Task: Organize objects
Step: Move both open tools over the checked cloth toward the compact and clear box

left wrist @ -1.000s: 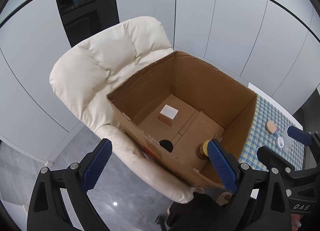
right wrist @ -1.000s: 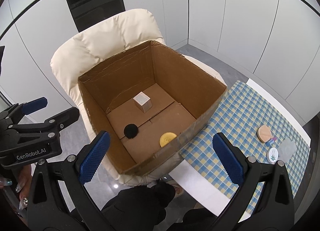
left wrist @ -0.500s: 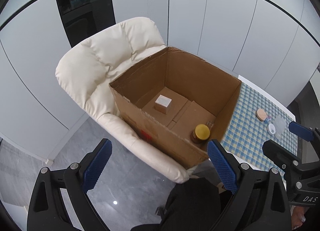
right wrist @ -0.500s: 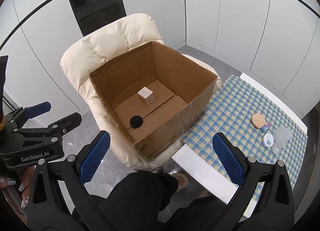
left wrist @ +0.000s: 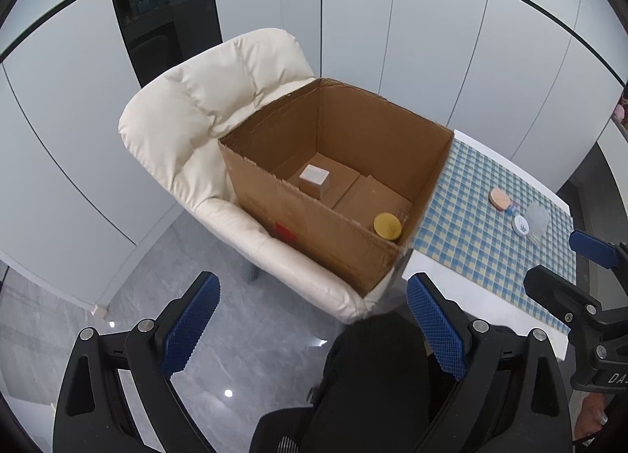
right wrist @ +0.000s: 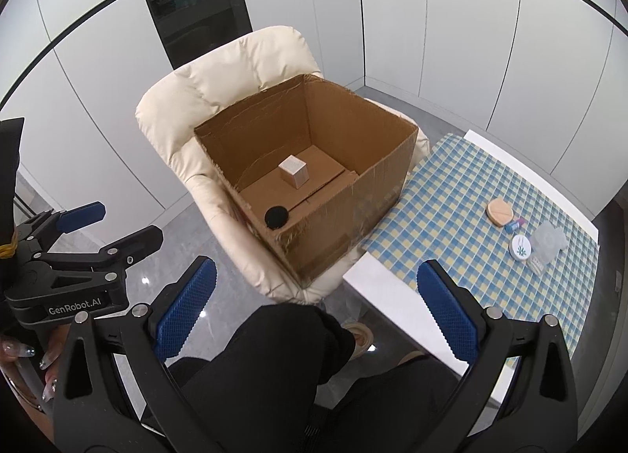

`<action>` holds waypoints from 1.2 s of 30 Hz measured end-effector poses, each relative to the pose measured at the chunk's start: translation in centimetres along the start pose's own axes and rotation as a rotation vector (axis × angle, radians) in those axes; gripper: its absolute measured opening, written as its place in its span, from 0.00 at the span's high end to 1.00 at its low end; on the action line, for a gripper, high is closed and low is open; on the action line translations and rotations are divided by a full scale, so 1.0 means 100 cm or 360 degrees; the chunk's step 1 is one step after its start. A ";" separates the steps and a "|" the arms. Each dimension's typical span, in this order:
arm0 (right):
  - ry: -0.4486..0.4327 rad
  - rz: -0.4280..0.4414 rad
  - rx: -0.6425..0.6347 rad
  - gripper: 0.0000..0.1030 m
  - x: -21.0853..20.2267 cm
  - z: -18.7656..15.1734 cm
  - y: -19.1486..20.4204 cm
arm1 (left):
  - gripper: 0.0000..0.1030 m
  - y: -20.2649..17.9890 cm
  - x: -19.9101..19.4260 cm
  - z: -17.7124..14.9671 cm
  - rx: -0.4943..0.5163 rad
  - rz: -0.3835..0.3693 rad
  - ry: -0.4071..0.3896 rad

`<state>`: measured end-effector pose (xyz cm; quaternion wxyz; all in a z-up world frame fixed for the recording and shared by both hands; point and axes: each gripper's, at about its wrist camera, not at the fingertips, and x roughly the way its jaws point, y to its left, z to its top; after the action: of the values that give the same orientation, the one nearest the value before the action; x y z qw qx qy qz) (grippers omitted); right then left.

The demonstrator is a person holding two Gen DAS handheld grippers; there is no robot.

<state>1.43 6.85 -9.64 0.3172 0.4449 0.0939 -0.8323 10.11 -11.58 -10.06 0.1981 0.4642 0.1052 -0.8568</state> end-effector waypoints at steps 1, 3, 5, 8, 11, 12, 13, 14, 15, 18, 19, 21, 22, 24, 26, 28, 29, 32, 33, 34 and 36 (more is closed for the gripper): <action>0.0001 0.0002 0.0002 0.00 -0.002 -0.003 0.000 | 0.06 0.001 -0.001 -0.002 0.0002 0.0000 0.0001; 0.0006 0.0004 0.0010 0.00 -0.006 -0.009 0.000 | 0.06 0.001 -0.005 -0.007 0.0001 0.0001 0.0005; 0.0011 0.0008 0.0022 0.00 -0.008 -0.014 0.001 | 0.06 0.000 -0.008 -0.010 0.0003 -0.0007 0.0006; 0.0012 0.0014 0.0027 0.00 -0.014 -0.021 0.002 | 0.06 -0.001 -0.014 -0.016 0.0014 -0.0011 -0.0001; 0.0014 0.0010 0.0028 0.00 -0.017 -0.026 0.003 | 0.06 -0.002 -0.020 -0.022 0.0024 -0.0021 0.0001; 0.0014 0.0013 0.0032 0.00 -0.019 -0.029 0.003 | 0.06 -0.002 -0.022 -0.024 0.0027 -0.0026 0.0002; 0.0017 0.0016 0.0037 0.00 -0.021 -0.032 0.003 | 0.06 -0.003 -0.024 -0.026 0.0028 -0.0030 0.0003; 0.0018 0.0021 0.0043 0.00 -0.024 -0.037 0.003 | 0.06 -0.003 -0.026 -0.028 0.0031 -0.0035 0.0004; 0.0018 0.0023 0.0047 0.00 -0.025 -0.040 0.003 | 0.06 -0.004 -0.028 -0.031 0.0036 -0.0040 0.0005; 0.0021 0.0018 0.0051 0.00 -0.032 -0.049 0.003 | 0.06 -0.006 -0.032 -0.038 0.0058 -0.0043 0.0010; 0.0023 0.0016 0.0054 0.00 -0.033 -0.051 0.003 | 0.06 -0.007 -0.034 -0.040 0.0065 -0.0046 0.0013; 0.0027 0.0021 0.0060 0.00 -0.038 -0.058 0.002 | 0.06 -0.009 -0.035 -0.046 0.0075 -0.0069 0.0031; 0.0028 0.0023 0.0063 0.00 -0.040 -0.060 0.003 | 0.06 -0.010 -0.035 -0.048 0.0077 -0.0084 0.0038; 0.0033 0.0029 0.0071 0.00 -0.043 -0.066 0.003 | 0.06 -0.011 -0.034 -0.053 0.0085 -0.0115 0.0056; 0.0037 0.0036 0.0086 0.00 -0.045 -0.071 0.002 | 0.06 -0.014 -0.035 -0.056 0.0103 -0.0116 0.0059; 0.0040 0.0038 0.0098 0.00 -0.046 -0.074 0.001 | 0.06 -0.018 -0.035 -0.057 0.0124 -0.0114 0.0058; 0.0042 0.0034 0.0104 0.00 -0.046 -0.075 -0.001 | 0.06 -0.019 -0.035 -0.057 0.0127 -0.0116 0.0057; 0.0040 0.0024 0.0122 0.00 -0.047 -0.077 -0.005 | 0.06 -0.024 -0.037 -0.055 0.0137 -0.0126 0.0047; 0.0039 0.0022 0.0128 0.00 -0.048 -0.078 -0.006 | 0.06 -0.025 -0.038 -0.055 0.0145 -0.0127 0.0042; 0.0038 0.0019 0.0133 0.00 -0.048 -0.078 -0.008 | 0.06 -0.027 -0.039 -0.054 0.0151 -0.0129 0.0036; 0.0032 0.0007 0.0144 0.00 -0.049 -0.077 -0.010 | 0.06 -0.031 -0.039 -0.053 0.0170 -0.0136 0.0035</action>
<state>8.08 13.20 -10.37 0.2977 0.4674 0.0583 -0.8304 14.67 -5.94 -9.66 0.1352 0.4786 0.0813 -0.8637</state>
